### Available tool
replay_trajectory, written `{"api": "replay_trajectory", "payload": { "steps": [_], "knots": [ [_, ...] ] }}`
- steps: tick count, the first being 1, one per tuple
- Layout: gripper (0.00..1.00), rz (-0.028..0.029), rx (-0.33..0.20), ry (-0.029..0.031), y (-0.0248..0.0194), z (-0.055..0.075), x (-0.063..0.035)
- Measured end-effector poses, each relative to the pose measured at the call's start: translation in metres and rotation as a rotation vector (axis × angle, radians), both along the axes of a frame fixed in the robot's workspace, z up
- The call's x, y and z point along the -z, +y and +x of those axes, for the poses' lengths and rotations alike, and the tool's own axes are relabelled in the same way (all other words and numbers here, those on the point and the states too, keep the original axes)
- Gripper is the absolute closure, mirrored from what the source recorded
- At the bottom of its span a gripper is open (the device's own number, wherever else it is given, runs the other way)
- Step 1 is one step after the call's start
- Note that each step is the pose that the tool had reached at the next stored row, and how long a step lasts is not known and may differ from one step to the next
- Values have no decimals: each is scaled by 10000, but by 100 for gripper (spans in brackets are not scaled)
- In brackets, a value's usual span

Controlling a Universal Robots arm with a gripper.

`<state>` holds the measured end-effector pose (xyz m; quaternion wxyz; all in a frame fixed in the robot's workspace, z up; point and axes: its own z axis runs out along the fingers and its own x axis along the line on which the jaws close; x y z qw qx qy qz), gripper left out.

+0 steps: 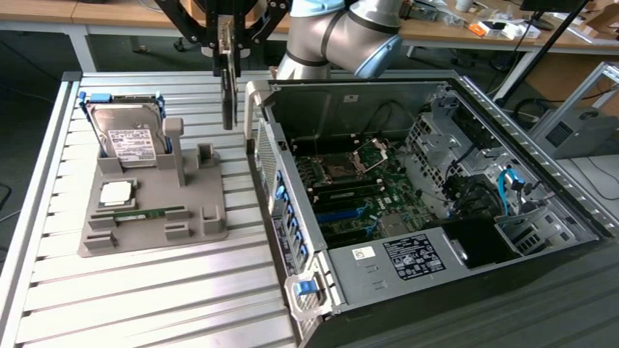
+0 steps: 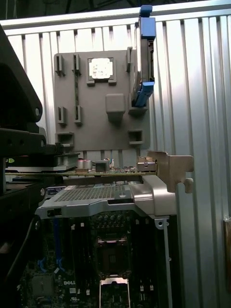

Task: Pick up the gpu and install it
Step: 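Pick up the gpu and move the gpu toward the slot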

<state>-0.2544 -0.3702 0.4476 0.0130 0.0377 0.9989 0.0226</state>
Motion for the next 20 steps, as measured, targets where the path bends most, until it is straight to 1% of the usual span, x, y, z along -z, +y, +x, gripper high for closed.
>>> {"api": "replay_trajectory", "payload": {
  "steps": [6, 20],
  "knots": [
    [73, -7, 0, 0, 0, 11, 0],
    [73, -46, 0, 0, 0, 45, 0]
  ]
}}
